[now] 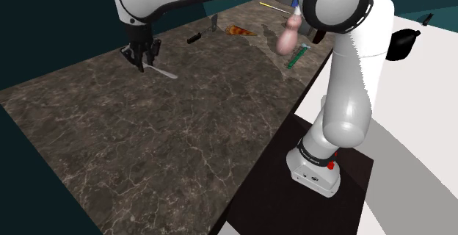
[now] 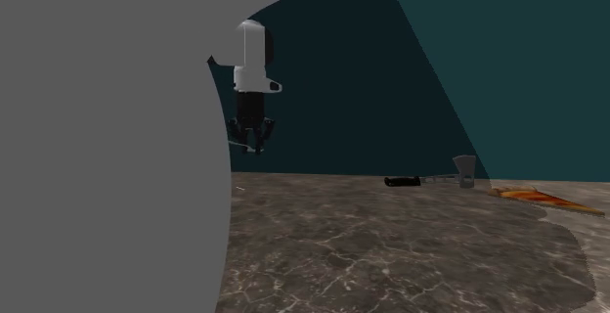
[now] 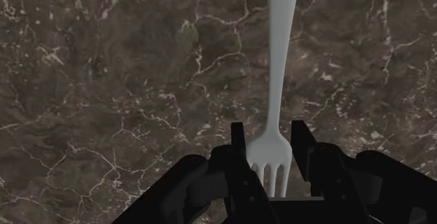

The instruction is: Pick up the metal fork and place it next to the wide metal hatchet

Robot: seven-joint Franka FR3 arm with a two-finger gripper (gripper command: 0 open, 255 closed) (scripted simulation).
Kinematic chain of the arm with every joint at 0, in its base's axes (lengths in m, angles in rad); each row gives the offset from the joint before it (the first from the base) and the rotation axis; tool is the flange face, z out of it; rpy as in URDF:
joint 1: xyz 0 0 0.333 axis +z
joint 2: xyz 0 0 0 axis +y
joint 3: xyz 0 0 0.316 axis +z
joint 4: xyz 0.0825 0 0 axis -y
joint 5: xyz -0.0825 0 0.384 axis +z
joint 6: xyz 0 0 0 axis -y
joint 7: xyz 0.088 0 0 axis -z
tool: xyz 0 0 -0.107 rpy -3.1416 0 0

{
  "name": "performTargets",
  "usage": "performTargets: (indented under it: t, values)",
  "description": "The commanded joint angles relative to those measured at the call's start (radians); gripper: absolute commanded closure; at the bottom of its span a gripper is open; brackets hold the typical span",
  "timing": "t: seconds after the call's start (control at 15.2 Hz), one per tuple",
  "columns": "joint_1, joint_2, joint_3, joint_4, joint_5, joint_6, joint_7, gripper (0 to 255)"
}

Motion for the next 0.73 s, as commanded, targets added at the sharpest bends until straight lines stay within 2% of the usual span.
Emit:
performTargets:
  t: [0.0, 0.53, 0.66]
  values:
    - [0.001, -0.006, 0.001, 0.023, 0.003, -0.029, -0.001, 255]
    - [0.006, -0.012, 0.004, 0.116, 0.007, -0.127, -0.006, 255]
    - [-0.031, -0.046, -0.005, 0.069, 0.023, -0.111, -0.050, 255]
